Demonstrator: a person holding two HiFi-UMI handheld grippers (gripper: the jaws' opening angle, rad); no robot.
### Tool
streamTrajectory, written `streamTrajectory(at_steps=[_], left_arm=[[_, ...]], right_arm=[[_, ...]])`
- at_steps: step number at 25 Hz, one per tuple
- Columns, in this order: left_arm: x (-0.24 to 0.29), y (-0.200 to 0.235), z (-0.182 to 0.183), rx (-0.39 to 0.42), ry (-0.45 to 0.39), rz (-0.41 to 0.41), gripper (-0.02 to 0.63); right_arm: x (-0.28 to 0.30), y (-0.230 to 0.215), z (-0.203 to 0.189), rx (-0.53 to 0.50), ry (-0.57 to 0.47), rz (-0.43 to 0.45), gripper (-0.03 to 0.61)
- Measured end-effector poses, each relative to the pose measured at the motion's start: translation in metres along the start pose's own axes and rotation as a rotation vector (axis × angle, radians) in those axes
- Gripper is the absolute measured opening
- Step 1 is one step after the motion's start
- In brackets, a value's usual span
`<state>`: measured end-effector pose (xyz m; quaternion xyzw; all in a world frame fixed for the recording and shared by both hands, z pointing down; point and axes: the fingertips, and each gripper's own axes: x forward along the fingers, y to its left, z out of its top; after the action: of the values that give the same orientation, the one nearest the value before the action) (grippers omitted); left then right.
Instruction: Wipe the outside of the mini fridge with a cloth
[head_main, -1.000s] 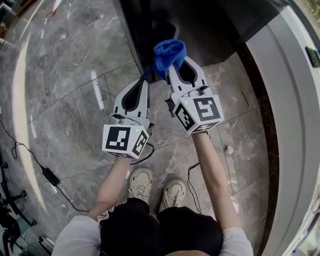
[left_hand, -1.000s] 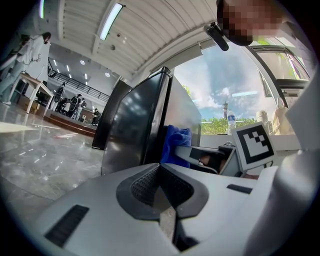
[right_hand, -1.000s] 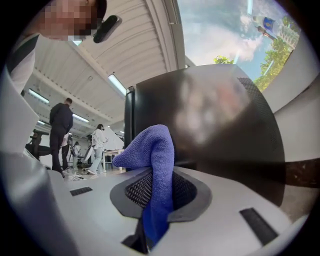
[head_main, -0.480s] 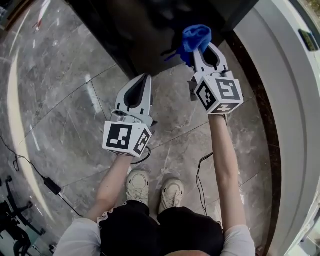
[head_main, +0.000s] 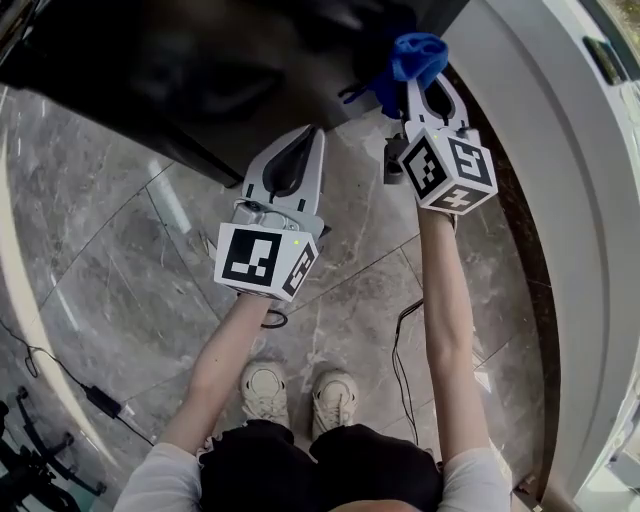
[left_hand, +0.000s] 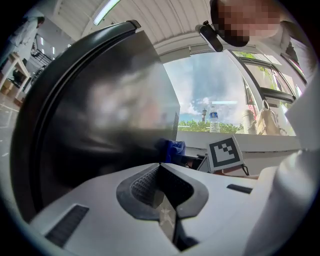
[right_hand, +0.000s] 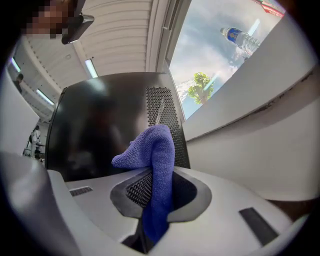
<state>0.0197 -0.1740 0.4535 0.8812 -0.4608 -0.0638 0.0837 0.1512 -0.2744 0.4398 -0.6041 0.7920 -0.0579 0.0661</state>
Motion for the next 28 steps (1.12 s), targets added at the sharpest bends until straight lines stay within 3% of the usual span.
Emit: streamTrajectory(at_steps=[9,28], left_arm=[[0.03,-0.007,-0.012,-0.011,-0.004,-0.03,0.005],[0.035,0.004,-0.017,-0.025,-0.006,-0.013,0.005]], right_arm=[[0.011,-0.04,0.006,-0.023,-0.024,-0.049,0.08],[0.015,-0.061,0.004,-0.004,-0.015,-0.087,0.08]])
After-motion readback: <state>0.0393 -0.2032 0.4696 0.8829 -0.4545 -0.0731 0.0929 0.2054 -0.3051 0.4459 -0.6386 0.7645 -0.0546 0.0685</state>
